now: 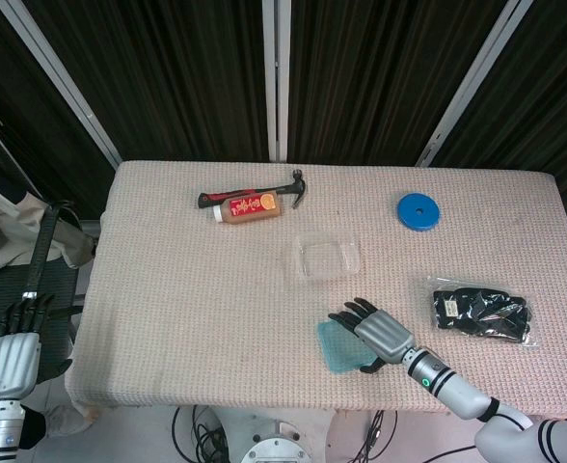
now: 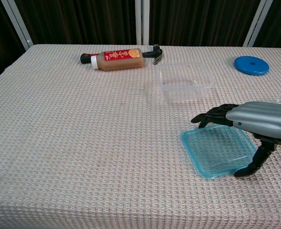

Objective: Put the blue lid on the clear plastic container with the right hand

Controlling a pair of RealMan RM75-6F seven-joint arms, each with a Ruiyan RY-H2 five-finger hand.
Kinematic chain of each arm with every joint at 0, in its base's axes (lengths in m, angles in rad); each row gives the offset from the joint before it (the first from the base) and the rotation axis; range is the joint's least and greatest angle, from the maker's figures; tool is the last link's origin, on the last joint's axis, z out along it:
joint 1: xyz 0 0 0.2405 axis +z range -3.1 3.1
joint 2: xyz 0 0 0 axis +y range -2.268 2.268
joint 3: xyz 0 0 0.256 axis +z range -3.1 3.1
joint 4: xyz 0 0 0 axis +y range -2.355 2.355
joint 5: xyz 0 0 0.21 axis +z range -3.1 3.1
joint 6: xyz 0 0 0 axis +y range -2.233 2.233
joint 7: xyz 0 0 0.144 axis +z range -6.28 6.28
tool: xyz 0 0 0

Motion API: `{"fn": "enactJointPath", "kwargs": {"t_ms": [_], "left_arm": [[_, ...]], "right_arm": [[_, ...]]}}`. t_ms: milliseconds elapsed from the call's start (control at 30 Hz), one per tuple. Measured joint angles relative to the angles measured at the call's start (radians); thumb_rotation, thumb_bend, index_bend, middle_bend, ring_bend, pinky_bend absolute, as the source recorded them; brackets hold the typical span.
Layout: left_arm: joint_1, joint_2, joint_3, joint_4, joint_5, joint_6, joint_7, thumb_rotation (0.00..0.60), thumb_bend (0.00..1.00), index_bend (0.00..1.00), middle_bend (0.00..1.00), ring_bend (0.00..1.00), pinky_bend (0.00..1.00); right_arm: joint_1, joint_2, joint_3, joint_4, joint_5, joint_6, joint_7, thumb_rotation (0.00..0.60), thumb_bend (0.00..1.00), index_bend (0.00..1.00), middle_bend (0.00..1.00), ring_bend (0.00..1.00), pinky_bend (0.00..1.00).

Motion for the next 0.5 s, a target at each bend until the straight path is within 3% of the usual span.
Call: {"fn": "enactJointPath", "kwargs": {"t_ms": [233, 500], "left_arm": [[-0.001, 0.005, -0.001, -0.007, 0.004, 0.002, 0.004, 0.600, 0.00, 0.06, 0.04, 0.00, 0.00], [-0.005, 0.009, -0.002, -0.023, 0.008, -0.001, 0.012, 0.600, 0.00, 0.06, 0.04, 0.00, 0.00]], "right_arm": [[0.008, 0.078, 0.033, -0.066, -0.002, 0.035, 0.009, 0.600, 0.30, 0.00, 0.32, 0.00, 0.00], [0.087, 0.175, 0.167, -0.131, 0.119, -0.008, -0.009, 0.600, 0.30, 0.00, 0.32, 0.00, 0.00]]}}
